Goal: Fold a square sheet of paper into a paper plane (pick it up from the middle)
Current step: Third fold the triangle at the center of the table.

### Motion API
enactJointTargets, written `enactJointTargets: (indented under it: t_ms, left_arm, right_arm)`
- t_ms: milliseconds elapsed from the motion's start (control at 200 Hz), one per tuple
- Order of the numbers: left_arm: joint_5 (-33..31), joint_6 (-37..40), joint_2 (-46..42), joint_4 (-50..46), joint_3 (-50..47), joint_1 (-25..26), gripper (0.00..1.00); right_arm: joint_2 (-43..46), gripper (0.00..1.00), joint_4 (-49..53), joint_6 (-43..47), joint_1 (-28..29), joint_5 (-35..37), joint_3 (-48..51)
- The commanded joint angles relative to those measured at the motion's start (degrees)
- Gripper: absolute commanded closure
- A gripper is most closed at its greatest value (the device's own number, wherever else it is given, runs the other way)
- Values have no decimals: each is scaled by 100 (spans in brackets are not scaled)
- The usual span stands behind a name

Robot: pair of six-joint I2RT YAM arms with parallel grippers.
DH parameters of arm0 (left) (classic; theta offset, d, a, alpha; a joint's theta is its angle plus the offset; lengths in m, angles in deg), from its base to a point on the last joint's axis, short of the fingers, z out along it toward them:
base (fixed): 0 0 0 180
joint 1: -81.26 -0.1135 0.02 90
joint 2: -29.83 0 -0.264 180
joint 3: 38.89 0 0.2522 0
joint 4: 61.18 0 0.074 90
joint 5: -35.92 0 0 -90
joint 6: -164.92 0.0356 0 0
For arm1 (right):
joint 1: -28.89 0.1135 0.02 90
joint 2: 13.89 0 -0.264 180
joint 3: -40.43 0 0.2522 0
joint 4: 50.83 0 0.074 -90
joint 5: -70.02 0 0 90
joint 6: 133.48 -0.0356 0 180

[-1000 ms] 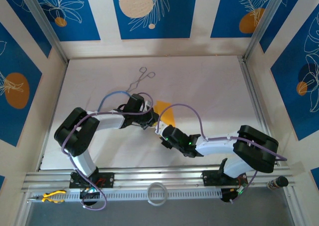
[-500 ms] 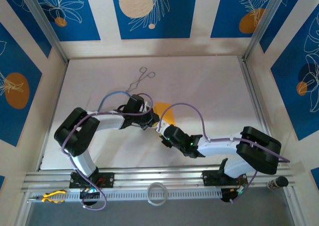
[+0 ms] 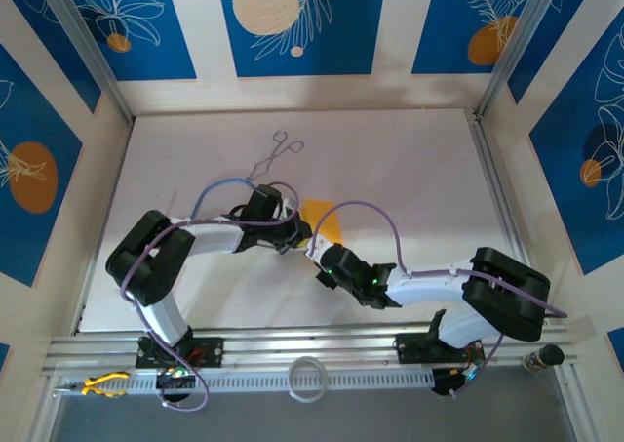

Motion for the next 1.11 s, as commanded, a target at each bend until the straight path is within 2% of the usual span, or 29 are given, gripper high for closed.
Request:
enactJointTargets:
  t_ms: [0, 135, 225, 450, 615, 775, 960, 1101]
  left_arm:
    - [38, 101, -155, -166, -30, -92, 96]
    - [-65, 238, -259, -363, 1, -105, 88]
    - [-214, 449, -433, -654, 59, -139, 73]
    - [-983, 1303, -1036, -2164, 479, -312, 66]
    - [-1085, 1582, -1173, -2508, 700, -444, 66]
    - [-764, 1867, -993, -2450, 1000, -491, 70]
    - [-237, 2262, -341, -2583, 1624, -479, 77]
    - [-66, 2627, 279, -3002, 2205, -444, 80]
  right_arm:
    - [101, 91, -51, -95, -43, 54, 8]
    - [167, 96, 5, -194, -121, -155, 15]
    - [248, 98, 107, -315, -213, -500, 0]
    - [614, 99, 420, -984, -820, -2298, -44]
    - [648, 99, 546, -1271, -1228, -3377, -141]
    - [554, 99, 489, -1543, -1464, -4026, -198]
    - [332, 99, 415, -1852, -1554, -4632, -332]
    - [86, 99, 431, -1948, -1563, -4882, -461]
